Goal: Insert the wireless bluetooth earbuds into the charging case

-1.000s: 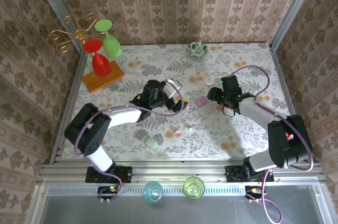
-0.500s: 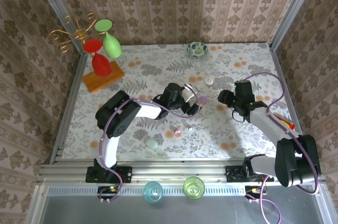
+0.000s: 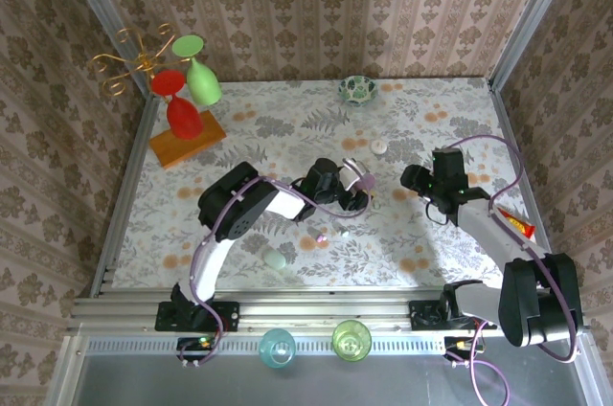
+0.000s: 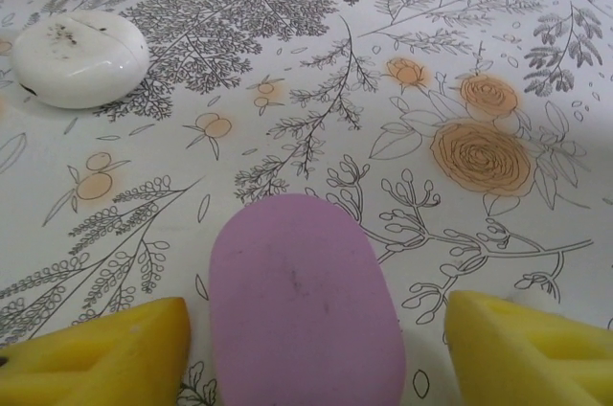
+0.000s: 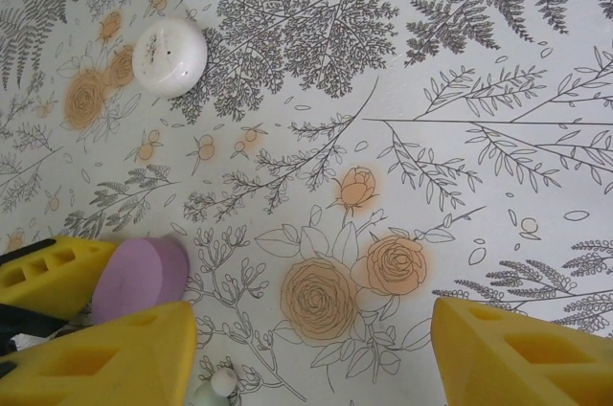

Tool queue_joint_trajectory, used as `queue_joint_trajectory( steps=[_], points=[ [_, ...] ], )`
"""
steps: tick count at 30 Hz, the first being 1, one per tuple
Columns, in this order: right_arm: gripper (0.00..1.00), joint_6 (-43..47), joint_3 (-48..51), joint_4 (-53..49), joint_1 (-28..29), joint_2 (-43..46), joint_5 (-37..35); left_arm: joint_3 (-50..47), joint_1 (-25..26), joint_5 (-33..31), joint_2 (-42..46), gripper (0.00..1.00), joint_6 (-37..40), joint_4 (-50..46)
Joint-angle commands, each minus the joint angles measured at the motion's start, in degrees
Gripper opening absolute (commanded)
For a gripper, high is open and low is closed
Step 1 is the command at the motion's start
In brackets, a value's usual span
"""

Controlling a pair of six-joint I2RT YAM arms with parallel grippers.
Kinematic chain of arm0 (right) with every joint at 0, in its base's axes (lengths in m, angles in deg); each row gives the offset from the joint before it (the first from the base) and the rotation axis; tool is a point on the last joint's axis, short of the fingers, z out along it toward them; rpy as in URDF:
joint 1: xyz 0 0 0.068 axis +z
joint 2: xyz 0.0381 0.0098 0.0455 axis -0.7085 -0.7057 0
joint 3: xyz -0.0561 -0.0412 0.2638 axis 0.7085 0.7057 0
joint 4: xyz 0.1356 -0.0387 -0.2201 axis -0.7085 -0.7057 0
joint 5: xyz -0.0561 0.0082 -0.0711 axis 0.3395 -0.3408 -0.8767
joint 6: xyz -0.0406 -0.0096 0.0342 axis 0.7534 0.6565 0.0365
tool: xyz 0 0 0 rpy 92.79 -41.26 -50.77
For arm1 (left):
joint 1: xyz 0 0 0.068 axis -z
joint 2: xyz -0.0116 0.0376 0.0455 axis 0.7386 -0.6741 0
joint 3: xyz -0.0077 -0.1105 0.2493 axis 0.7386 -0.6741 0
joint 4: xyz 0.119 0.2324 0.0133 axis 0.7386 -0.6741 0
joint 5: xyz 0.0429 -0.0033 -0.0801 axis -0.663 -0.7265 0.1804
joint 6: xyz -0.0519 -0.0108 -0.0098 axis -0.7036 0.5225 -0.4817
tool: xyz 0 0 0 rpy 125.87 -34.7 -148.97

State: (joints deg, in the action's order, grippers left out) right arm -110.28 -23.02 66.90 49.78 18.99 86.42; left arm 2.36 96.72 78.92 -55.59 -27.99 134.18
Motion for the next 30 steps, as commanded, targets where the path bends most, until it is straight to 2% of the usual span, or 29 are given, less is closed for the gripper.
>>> queue_joint_trajectory(
  steps=[1,4,7,11,13,16,19,21,27,30],
  points=[
    [0.67,1.09,0.81,-2.06,-0.62,1.64,0.88,0.96,-0.02,0.30,-0.88,0.62,-0.97,3.24],
    [0.67,1.00,1.01,-2.39,-0.97,2.45,1.03,0.35,-0.06,0.39,-0.55,0.54,-0.51,3.76],
    [0.67,0.68,1.02,-2.75,-1.24,3.56,1.57,-0.52,-0.06,0.75,0.06,0.40,-0.04,4.57],
    [0.67,0.76,0.83,-1.92,-1.98,5.09,6.34,-1.84,-0.06,1.51,1.85,0.33,0.47,6.08],
    [0.68,0.65,0.55,-1.01,-2.59,5.59,10.36,-2.67,-0.06,1.69,3.22,0.29,0.67,6.68],
    [0.70,-0.48,0.28,1.37,-3.49,6.16,17.75,-3.68,-0.12,1.97,5.68,0.29,0.96,7.08],
    [0.75,-3.72,0.45,5.30,-4.49,6.29,26.55,-5.34,-0.09,3.04,9.12,0.29,1.38,7.54],
    [0.80,-6.82,0.10,7.76,-5.42,5.40,33.64,-6.35,-0.15,4.38,11.85,0.29,2.13,7.49],
    [0.80,-18.29,0.05,20.36,-6.87,-0.40,53.14,-9.96,-1.92,10.76,18.90,0.28,2.39,8.80],
    [0.80,-23.56,0.63,28.10,-6.54,-3.62,58.65,-11.08,-2.82,13.10,22.03,0.25,2.28,8.88]
  ],
)
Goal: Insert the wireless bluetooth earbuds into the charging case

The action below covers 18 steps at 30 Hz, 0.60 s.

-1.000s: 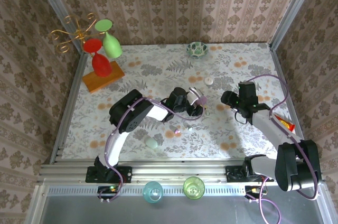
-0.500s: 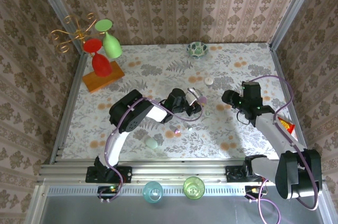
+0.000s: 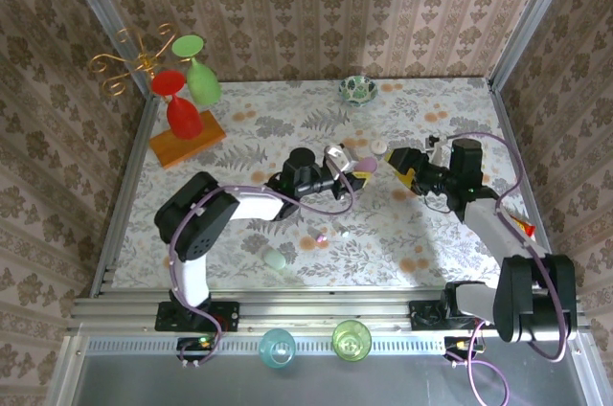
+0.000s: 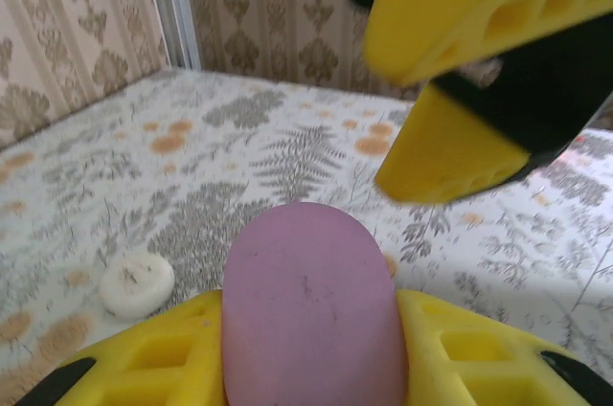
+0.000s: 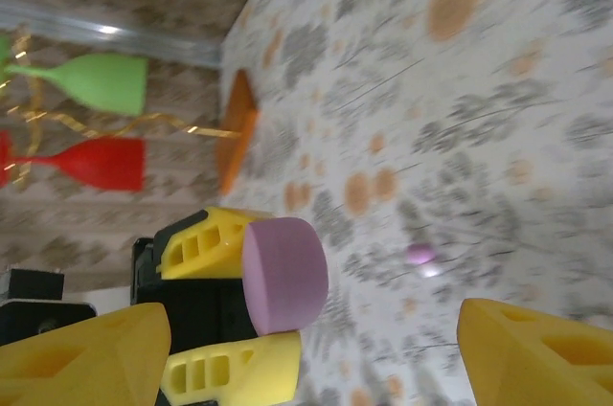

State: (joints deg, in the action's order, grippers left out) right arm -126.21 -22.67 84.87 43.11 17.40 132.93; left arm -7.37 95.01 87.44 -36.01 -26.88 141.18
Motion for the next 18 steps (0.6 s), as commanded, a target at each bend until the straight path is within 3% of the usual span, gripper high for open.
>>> queue_joint_trajectory(
  steps=[1,4,7,18],
  points=[
    [0.80,-8.29,0.34,11.02,0.35,-2.68,12.64,-1.49,-1.26,5.10,3.30,0.26,1.22,1.62],
    [0.79,-11.50,0.53,15.65,1.62,-4.96,14.44,-1.75,-1.73,6.56,5.04,0.26,1.23,1.25],
    [0.71,-14.15,0.21,19.11,3.15,-7.21,15.35,-1.94,-1.95,7.75,5.55,0.25,1.06,1.21],
    [0.29,-16.22,-1.44,22.72,6.39,-11.39,15.66,-2.74,-2.19,9.70,6.40,0.25,-0.15,2.40]
  ],
)
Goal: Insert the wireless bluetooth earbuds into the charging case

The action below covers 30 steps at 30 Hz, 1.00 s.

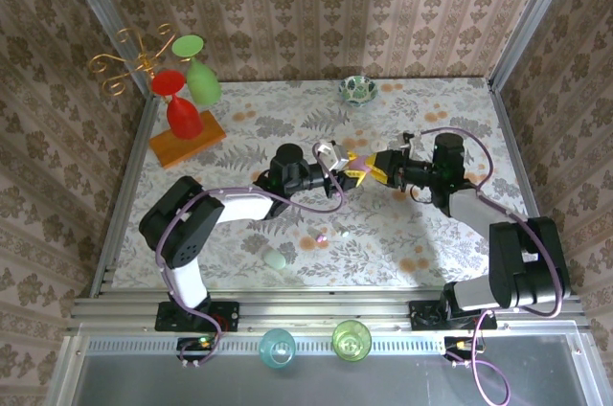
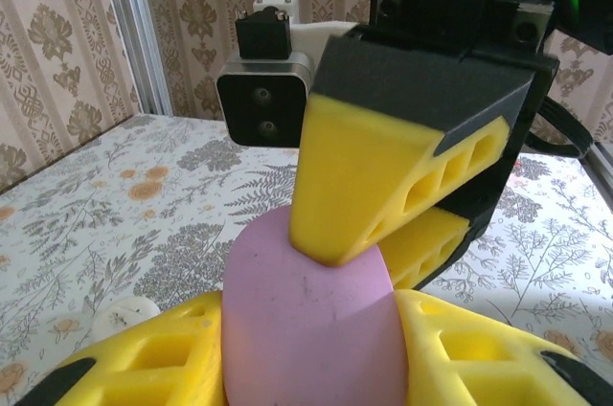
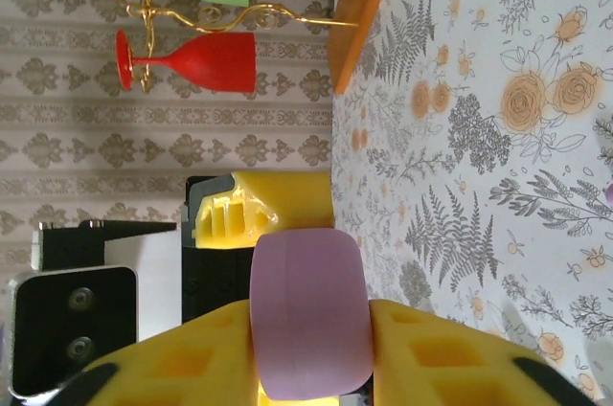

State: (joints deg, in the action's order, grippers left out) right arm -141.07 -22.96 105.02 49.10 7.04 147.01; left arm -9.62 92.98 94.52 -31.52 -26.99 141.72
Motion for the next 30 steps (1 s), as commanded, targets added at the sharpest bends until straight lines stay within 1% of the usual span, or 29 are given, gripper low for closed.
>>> queue_joint_trajectory(
  steps=[1,2,3,5,6,8,10,14,16,17,18,20,21,22,24,27,30],
  points=[
    [0.29,-1.38,-1.20,2.62,0.41,-1.03,1.57,-0.58,-0.25,2.63,2.00,0.25,-0.34,2.26],
    [0.31,-1.05,-1.24,2.43,0.41,-1.06,1.48,-0.83,-0.42,2.63,2.12,0.25,-0.95,2.88],
    [0.36,-0.41,-1.44,1.40,0.41,-1.08,1.26,-1.12,-0.66,4.13,2.27,0.25,-1.69,3.80],
    [0.46,0.58,-1.89,-0.26,0.40,-1.06,0.78,-1.42,-1.10,5.10,2.39,0.25,-3.12,5.60],
    [0.48,0.55,-1.98,-0.11,0.43,-1.20,0.69,-1.48,-1.24,5.41,2.40,0.25,-3.64,5.84],
    [0.48,0.02,-2.22,0.54,0.40,-1.62,0.60,-1.65,-1.26,5.77,2.64,0.25,-3.46,5.61],
    [0.43,-0.86,-2.42,1.50,0.41,-1.99,0.93,-1.69,-1.35,5.87,2.74,0.25,-3.20,5.24],
    [0.27,-2.31,-2.42,3.38,0.41,-2.52,1.64,-1.52,-1.36,5.74,2.65,0.25,-3.14,5.13],
    [0.20,-2.96,-2.34,3.91,0.41,-2.39,1.81,-1.33,-1.34,5.53,2.48,0.28,-3.06,5.08],
    [0.19,-3.29,-2.34,4.30,0.41,-2.37,1.81,-1.30,-1.36,5.21,2.45,0.32,-3.10,5.05],
    [0.19,-3.67,-2.33,4.61,0.41,-2.23,1.82,-1.35,-1.34,4.70,2.47,0.39,-3.00,5.15],
    [0.18,-4.54,-2.33,5.29,0.36,-1.86,1.66,-1.52,-1.33,3.68,2.62,0.50,-2.77,5.56],
    [0.18,-5.06,-2.38,5.51,0.27,-1.70,1.40,-1.65,-1.33,3.42,2.79,0.56,-2.43,5.88],
    [0.18,-5.61,-2.36,5.72,0.19,-1.55,1.24,-1.97,-1.38,1.44,3.06,0.62,-2.16,6.48],
    [0.18,-8.37,-2.12,7.28,-0.11,-1.17,0.35,-2.94,-1.36,-0.34,3.62,0.72,-1.67,8.08],
    [0.18,-14.32,-1.84,14.09,-0.21,-0.69,-0.19,-3.73,-1.30,-2.19,4.47,0.77,-1.57,10.07],
    [0.18,-18.27,-2.11,18.10,-0.18,-0.24,-0.60,-4.52,-1.17,-3.76,4.34,0.78,-2.86,14.09]
  ],
)
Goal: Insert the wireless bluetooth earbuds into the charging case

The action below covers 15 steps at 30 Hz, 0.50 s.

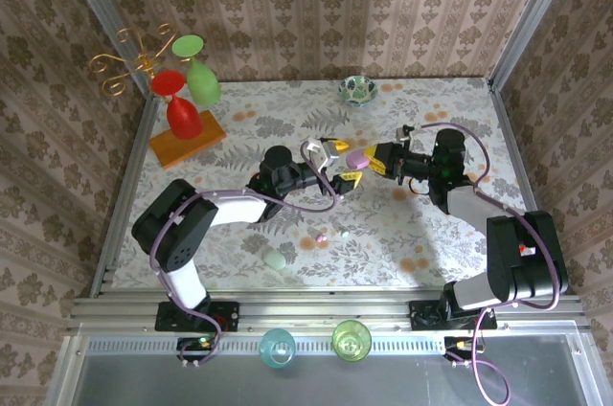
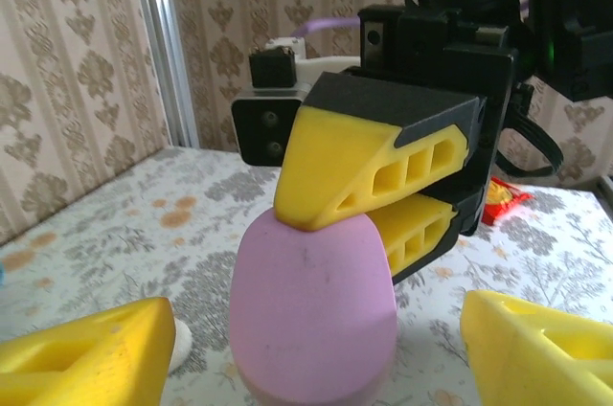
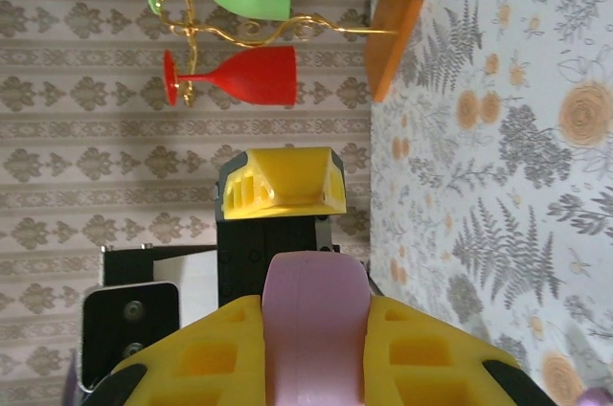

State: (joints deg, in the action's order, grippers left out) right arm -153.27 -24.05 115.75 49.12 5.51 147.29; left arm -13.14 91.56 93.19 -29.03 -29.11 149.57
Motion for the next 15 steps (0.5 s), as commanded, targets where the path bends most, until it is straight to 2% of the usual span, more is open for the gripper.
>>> queue_joint_trajectory(
  steps=[1,5,10,15],
  points=[
    [0.18,-6.74,-1.14,7.93,-0.21,1.51,-0.83,-1.20,0.31,-2.86,1.83,0.78,-1.03,7.20],
    [0.18,-9.55,-1.58,10.36,0.02,2.08,-1.42,-1.53,0.34,-5.02,1.58,0.78,-1.56,10.79],
    [0.18,-16.53,-1.50,19.52,1.23,1.26,-2.80,-0.52,0.44,-5.63,0.96,0.78,-1.95,12.85],
    [0.18,-21.22,-1.94,25.99,2.43,-0.36,-3.97,0.30,0.85,-5.19,0.51,0.72,-1.77,13.20]
  ],
)
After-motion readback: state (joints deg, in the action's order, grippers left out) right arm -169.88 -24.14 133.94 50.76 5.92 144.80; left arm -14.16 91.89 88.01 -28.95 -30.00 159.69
